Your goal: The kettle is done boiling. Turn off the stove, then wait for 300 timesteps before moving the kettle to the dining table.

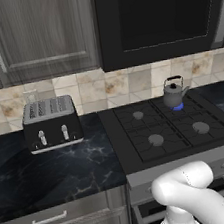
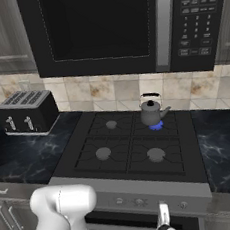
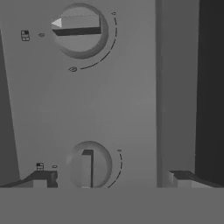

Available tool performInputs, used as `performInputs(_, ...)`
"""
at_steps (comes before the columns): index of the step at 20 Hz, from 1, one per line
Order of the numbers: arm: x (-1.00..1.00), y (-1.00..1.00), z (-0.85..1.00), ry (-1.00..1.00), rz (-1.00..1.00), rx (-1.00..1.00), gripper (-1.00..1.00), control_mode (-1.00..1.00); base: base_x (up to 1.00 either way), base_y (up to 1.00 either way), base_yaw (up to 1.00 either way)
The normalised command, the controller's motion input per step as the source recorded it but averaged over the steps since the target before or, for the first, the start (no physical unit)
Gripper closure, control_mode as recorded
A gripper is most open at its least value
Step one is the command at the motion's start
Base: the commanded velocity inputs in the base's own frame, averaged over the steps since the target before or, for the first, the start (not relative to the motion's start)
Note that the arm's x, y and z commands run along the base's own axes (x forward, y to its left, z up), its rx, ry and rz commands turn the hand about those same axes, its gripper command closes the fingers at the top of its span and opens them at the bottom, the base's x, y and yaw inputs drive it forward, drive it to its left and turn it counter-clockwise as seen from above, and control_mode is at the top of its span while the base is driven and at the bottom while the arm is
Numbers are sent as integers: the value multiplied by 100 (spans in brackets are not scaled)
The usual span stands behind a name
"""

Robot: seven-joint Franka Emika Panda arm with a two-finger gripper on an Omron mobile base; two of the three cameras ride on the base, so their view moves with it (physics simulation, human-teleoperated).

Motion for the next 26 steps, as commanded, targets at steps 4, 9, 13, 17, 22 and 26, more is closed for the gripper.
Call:
performInputs(4,21,-3,-8,0,0,0,-100,-100,0,0,0)
performInputs(9,11,-6,-4,0,0,0,-100,-100,0,0,0)
performInputs(13,1,-12,0,-3,0,0,-100,-100,0,0,0)
performInputs(17,-1,-12,0,-9,0,0,-100,-100,0,0,0)
performInputs(22,-5,-14,0,-12,0,0,-100,-100,0,0,0)
performInputs(26,0,-11,0,-7,0,0,-100,-100,0,0,0)
